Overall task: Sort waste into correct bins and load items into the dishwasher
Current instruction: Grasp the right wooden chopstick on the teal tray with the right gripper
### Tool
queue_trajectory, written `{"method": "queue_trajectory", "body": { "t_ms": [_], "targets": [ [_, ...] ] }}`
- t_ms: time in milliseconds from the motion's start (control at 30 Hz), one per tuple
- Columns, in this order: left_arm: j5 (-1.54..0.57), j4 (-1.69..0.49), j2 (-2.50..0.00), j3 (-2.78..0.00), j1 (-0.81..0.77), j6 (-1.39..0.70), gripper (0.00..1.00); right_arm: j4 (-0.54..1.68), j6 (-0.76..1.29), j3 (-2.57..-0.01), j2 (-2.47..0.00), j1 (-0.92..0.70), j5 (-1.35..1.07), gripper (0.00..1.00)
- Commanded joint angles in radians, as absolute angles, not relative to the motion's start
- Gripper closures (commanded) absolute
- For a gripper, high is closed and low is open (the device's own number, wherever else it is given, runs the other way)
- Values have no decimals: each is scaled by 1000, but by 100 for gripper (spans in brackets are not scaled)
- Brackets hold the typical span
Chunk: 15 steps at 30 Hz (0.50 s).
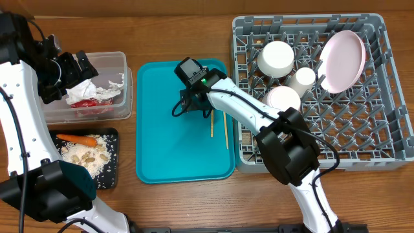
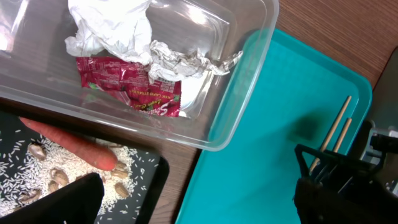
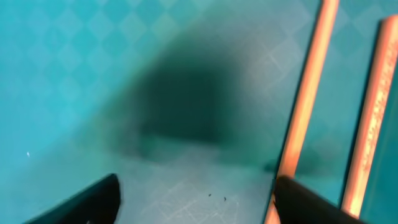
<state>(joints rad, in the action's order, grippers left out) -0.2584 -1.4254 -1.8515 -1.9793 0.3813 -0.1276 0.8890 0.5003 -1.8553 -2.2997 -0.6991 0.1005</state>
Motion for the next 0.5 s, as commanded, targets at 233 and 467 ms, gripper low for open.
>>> {"method": "queue_trajectory", "body": {
  "t_ms": [233, 467],
  "targets": [
    [-274, -1428, -1832, -2000, 379, -135, 0, 897, 503, -1864, -2302, -696, 187, 30],
    [-274, -1428, -1832, -2000, 379, -135, 0, 911, 555, -1864, -2302, -696, 277, 30]
  ]
}}
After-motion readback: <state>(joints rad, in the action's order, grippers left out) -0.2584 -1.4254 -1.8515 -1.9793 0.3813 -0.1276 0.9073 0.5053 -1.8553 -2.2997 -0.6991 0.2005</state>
